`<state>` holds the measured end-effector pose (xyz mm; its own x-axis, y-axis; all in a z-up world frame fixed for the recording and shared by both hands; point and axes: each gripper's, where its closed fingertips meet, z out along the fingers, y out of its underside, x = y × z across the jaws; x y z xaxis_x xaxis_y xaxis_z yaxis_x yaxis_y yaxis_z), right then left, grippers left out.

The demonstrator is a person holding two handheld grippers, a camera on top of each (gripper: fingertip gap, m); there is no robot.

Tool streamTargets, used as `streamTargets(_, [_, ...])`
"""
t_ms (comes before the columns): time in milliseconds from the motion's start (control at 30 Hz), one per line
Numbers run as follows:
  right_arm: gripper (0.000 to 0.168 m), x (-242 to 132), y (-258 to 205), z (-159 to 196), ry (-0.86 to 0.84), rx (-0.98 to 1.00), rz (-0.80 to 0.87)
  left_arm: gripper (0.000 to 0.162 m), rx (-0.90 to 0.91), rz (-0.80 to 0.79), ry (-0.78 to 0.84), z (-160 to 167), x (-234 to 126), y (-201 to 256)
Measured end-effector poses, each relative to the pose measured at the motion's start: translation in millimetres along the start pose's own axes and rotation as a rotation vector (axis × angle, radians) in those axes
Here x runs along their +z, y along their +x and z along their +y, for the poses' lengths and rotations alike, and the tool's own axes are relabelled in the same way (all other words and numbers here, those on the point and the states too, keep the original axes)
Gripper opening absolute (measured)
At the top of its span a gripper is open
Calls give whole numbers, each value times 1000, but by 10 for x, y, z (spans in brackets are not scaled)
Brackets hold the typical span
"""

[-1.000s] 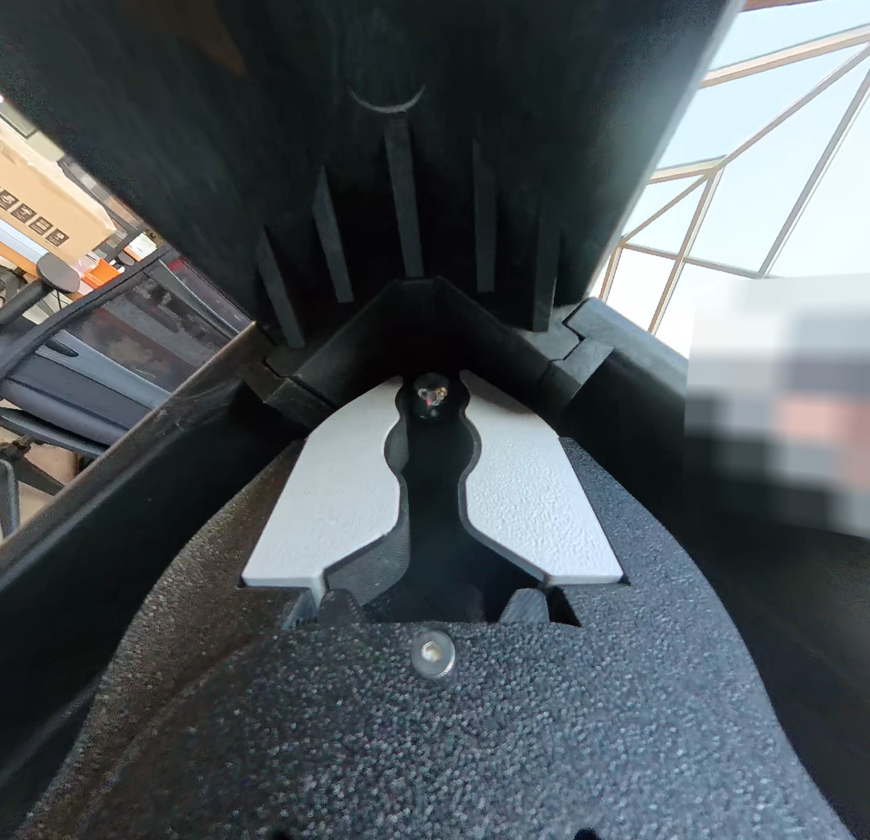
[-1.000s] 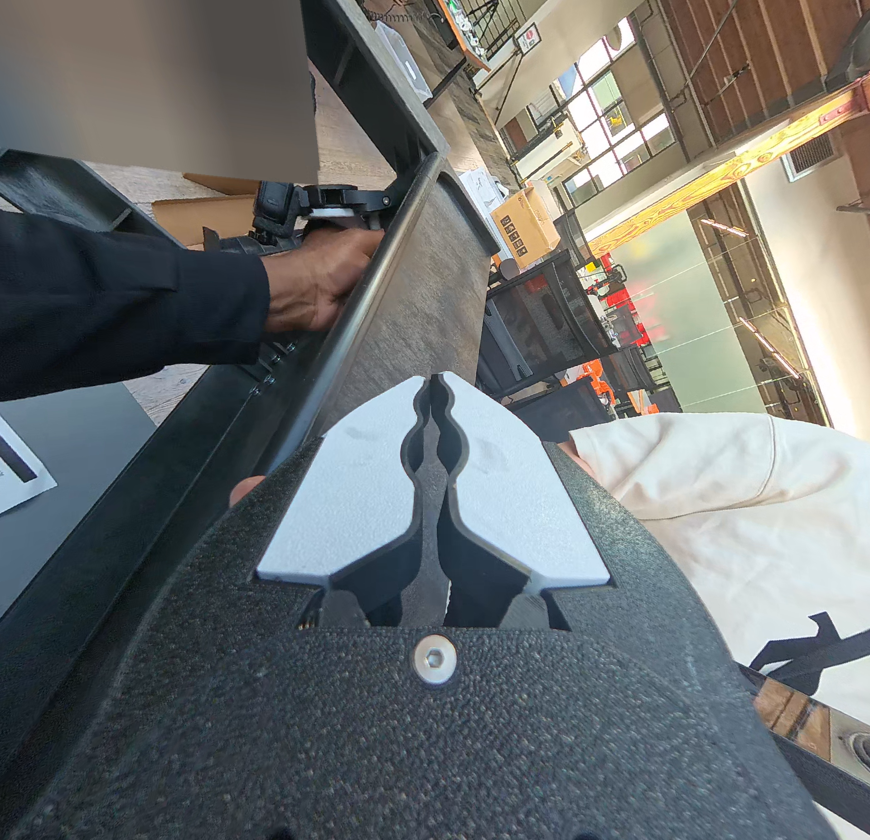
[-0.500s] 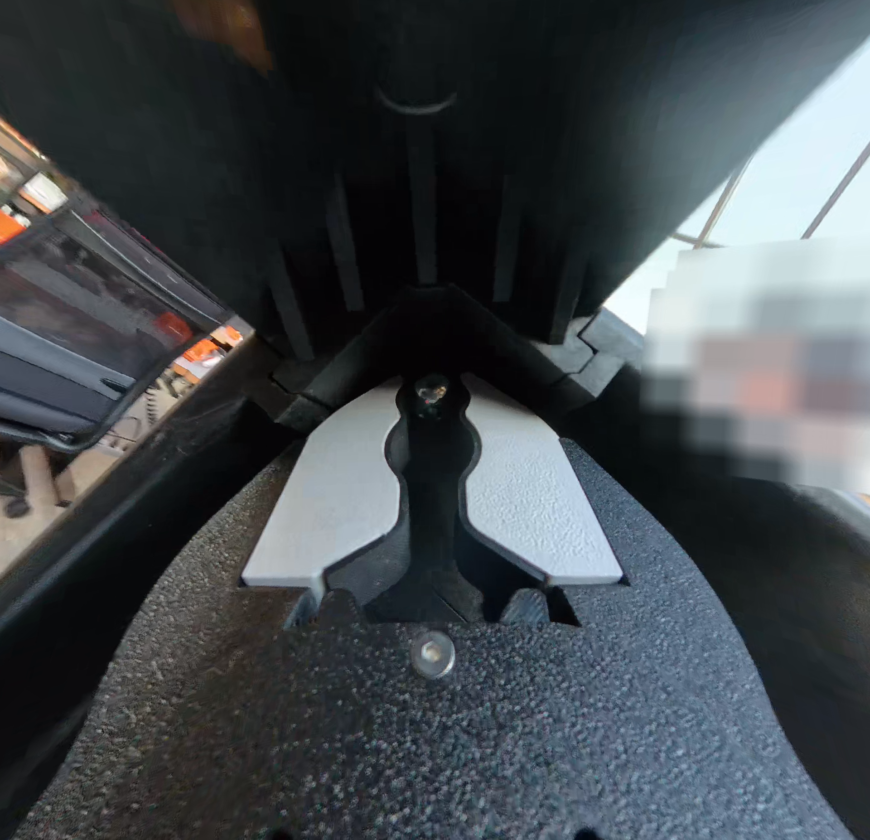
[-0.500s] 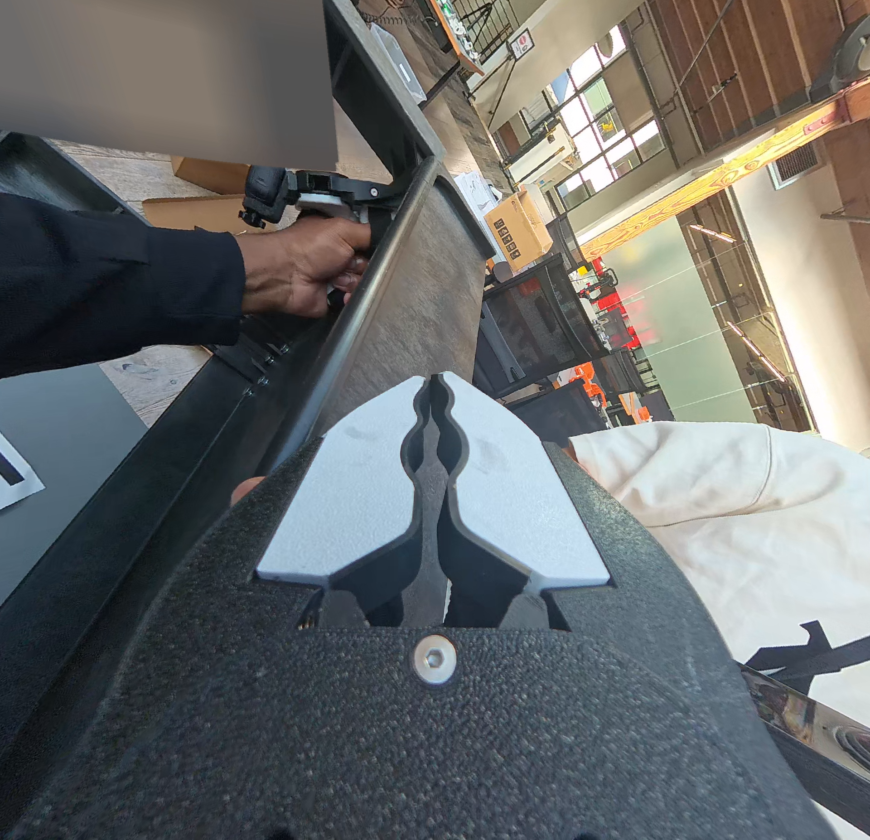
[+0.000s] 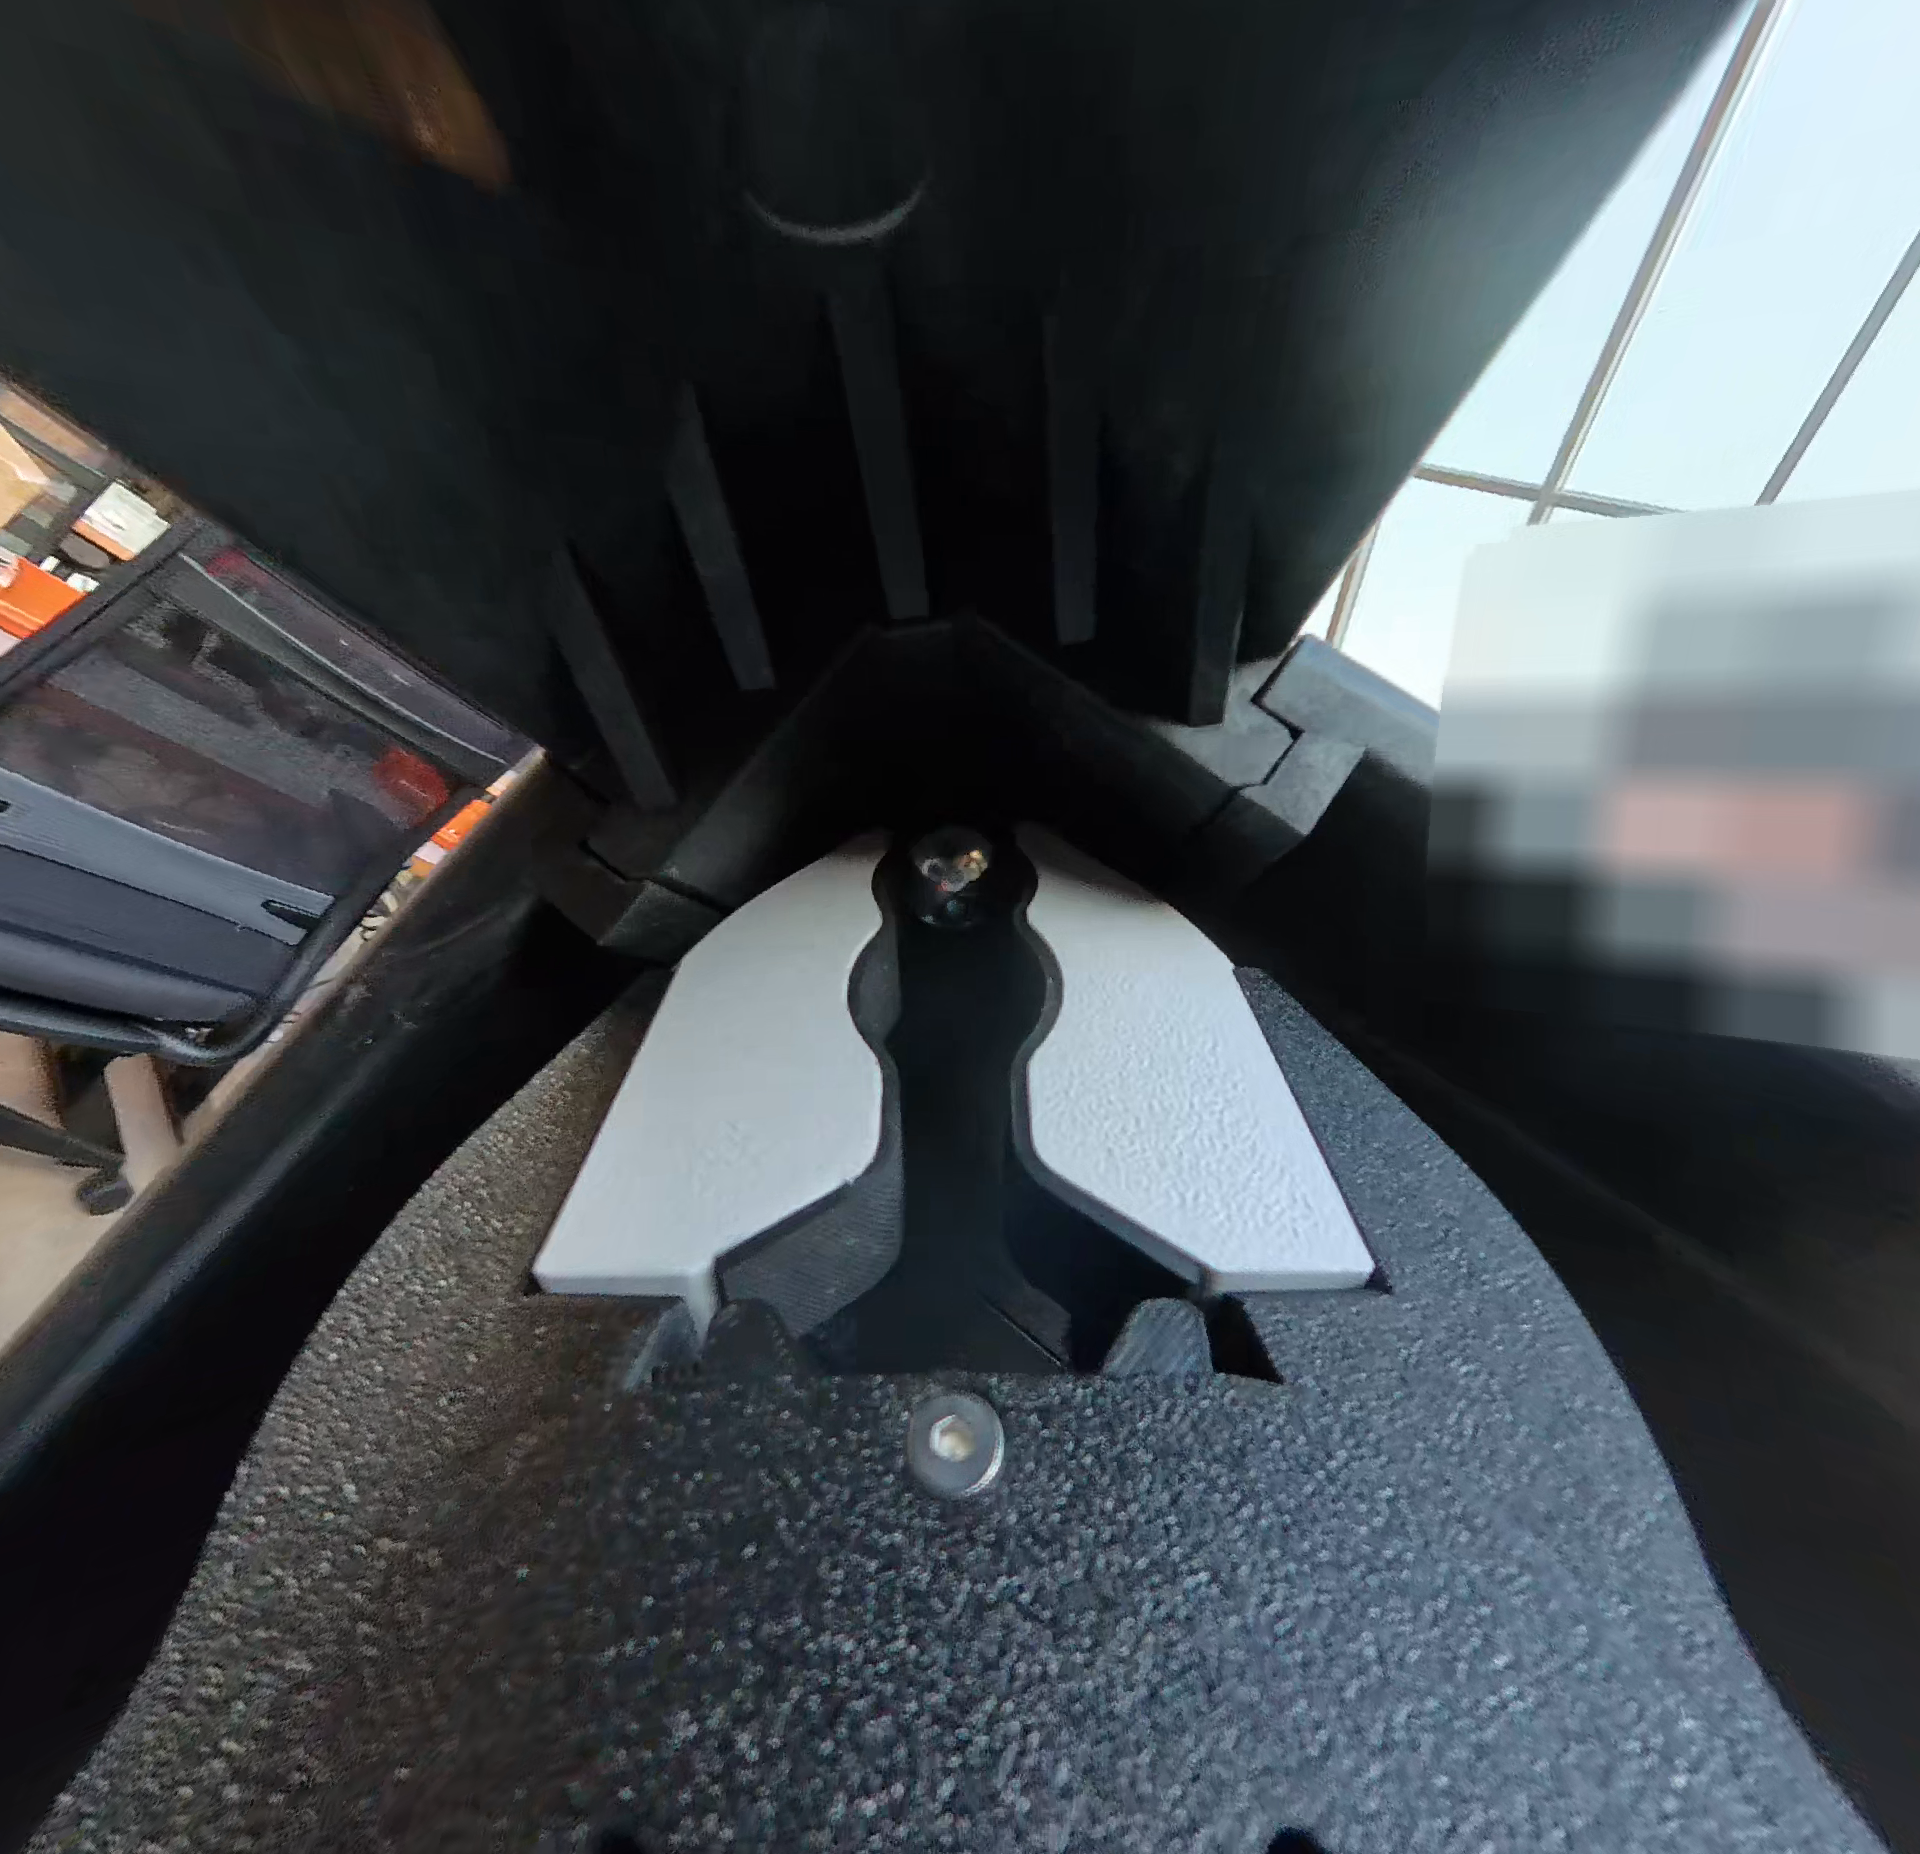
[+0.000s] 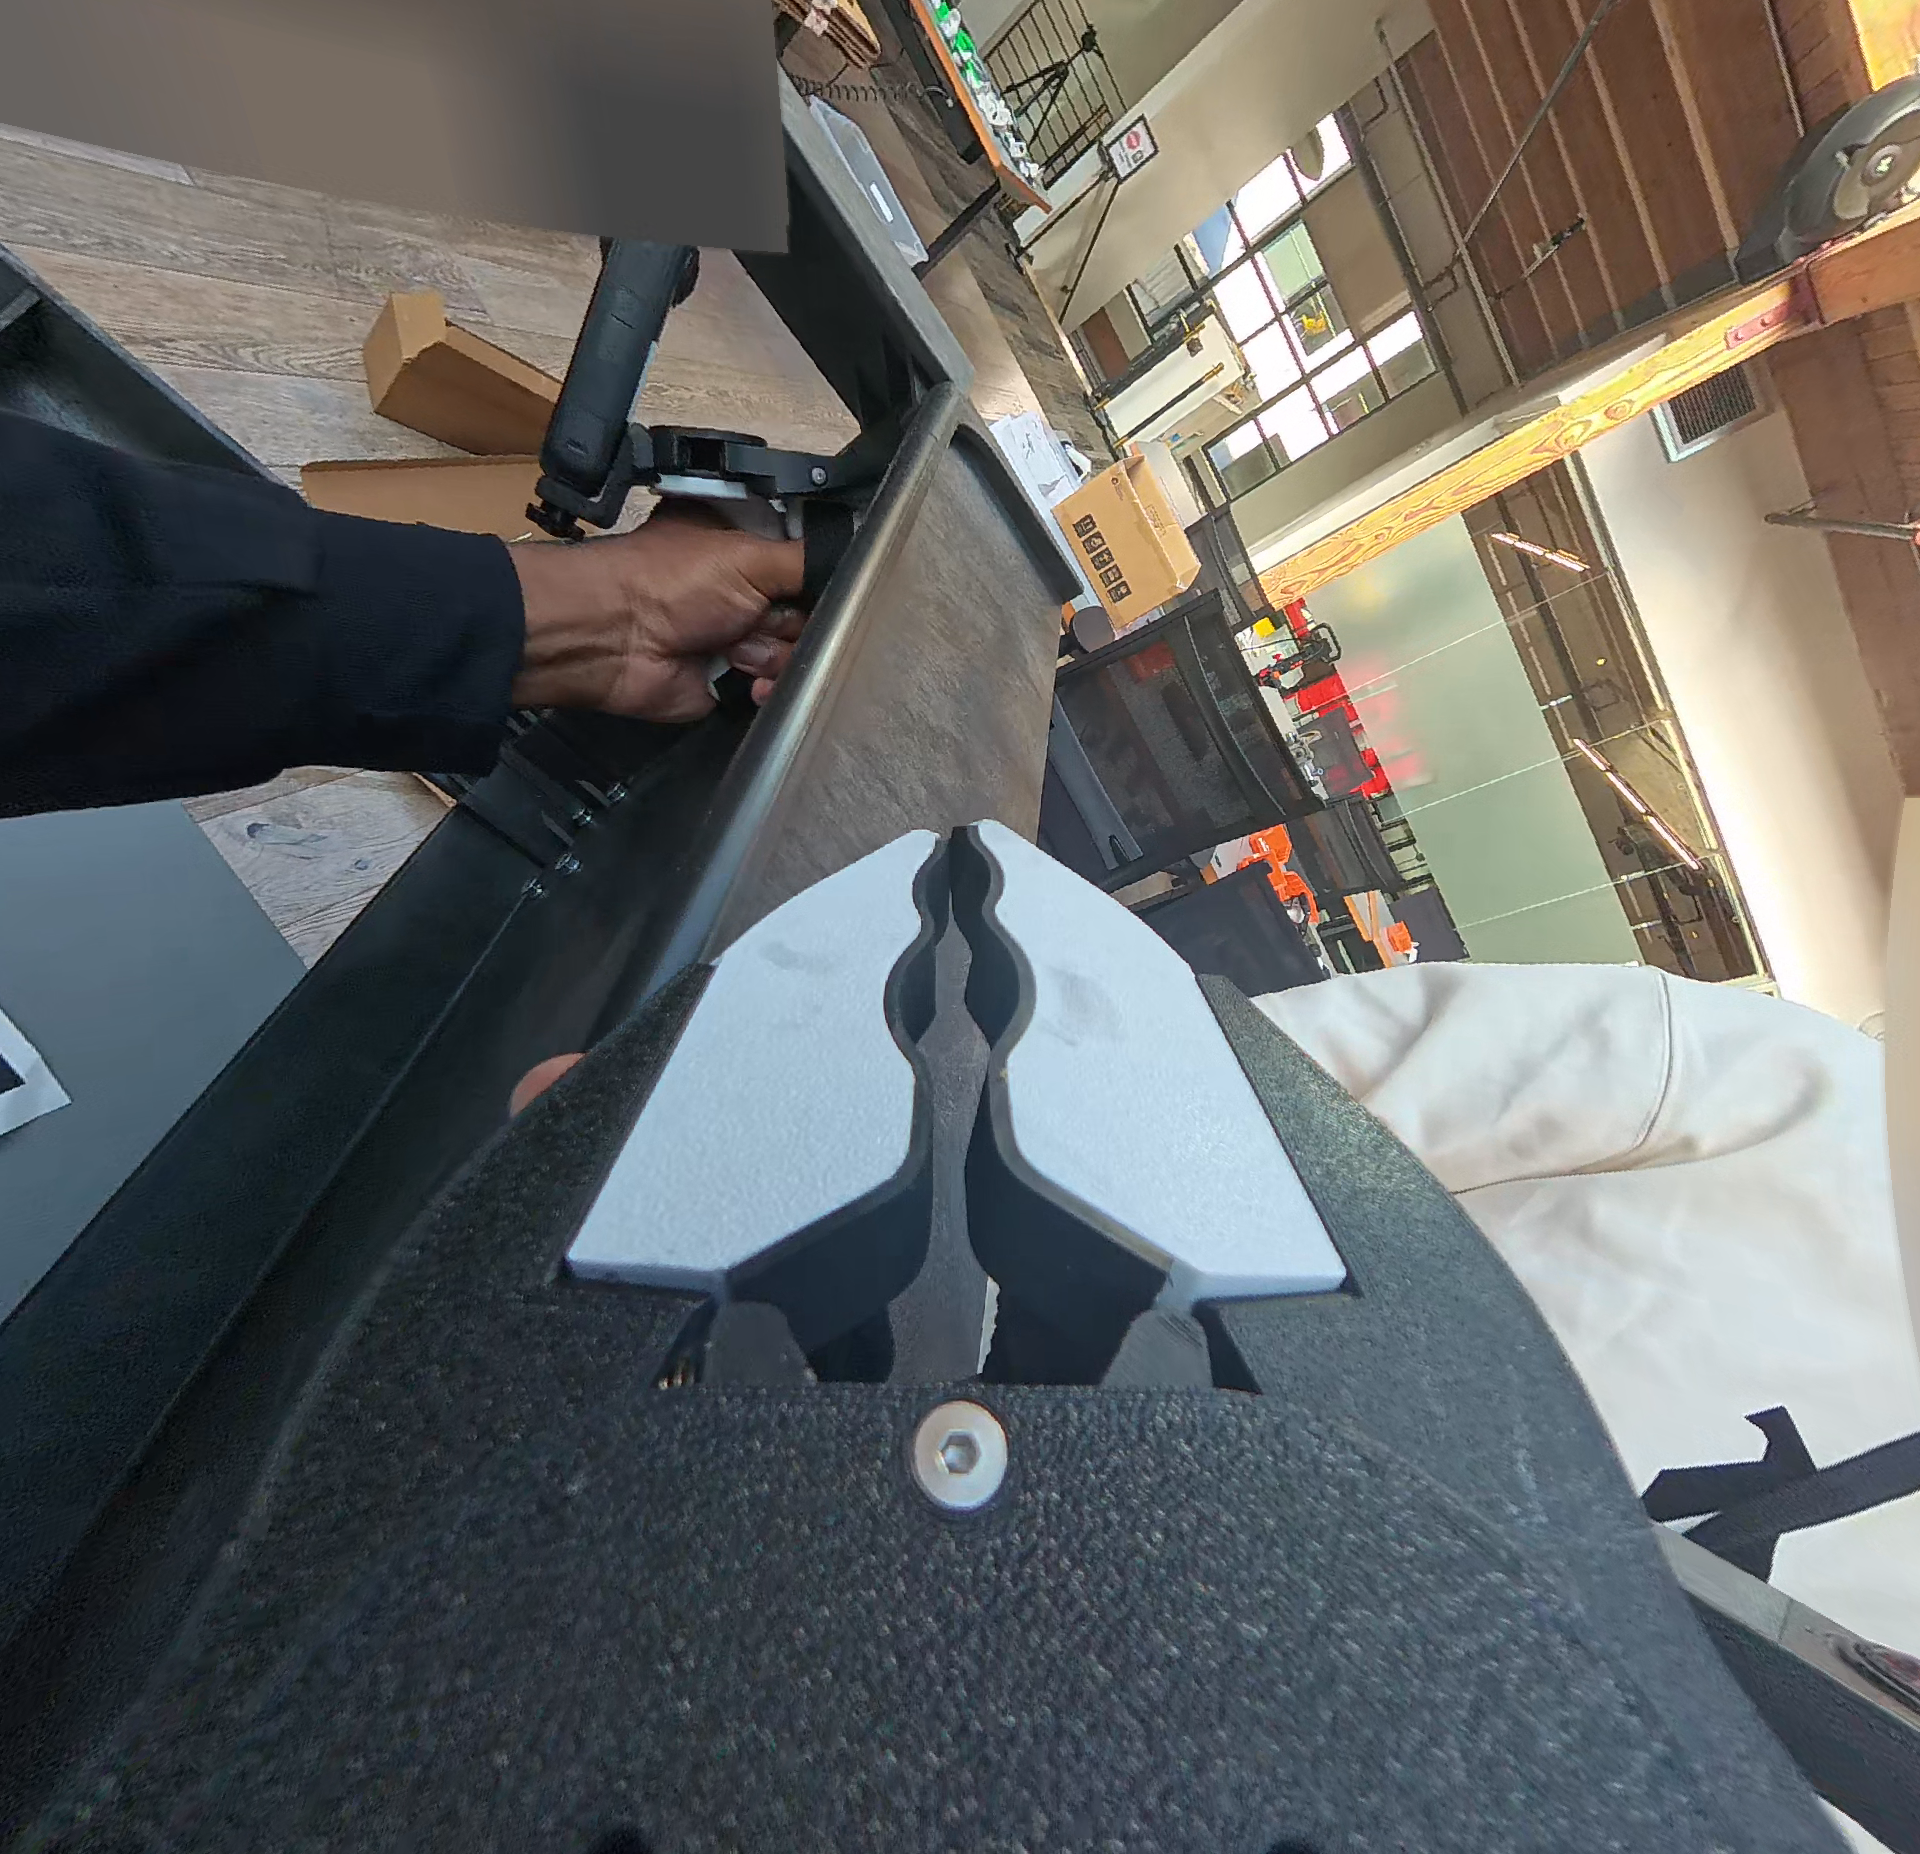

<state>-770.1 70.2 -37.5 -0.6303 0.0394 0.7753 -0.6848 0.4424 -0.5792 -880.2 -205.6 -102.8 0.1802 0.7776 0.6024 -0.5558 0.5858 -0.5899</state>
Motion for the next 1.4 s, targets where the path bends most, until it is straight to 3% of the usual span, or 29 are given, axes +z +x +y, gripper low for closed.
streamTargets(200, [0, 2, 4, 3, 0, 2, -3, 16, -92, -15, 29, -7, -1, -1])
streamTargets(600, [0, 5, 4, 5, 1, 3, -6, 17, -96, -32, 66, -8, -8, -6])
streamTargets(1133, [0, 4, -3, 3, 2, 5, -8, 35, -94, -90, 87, 73, -218, -74])
streamTargets(1300, [0, 3, -5, 1, 1, 5, -9, 15, -22, -108, 177, -97, -380, -54])
streamTargets(1400, [0, 4, -8, 0, 1, 4, -9, 3, -11, -134, 133, -97, -300, -88])
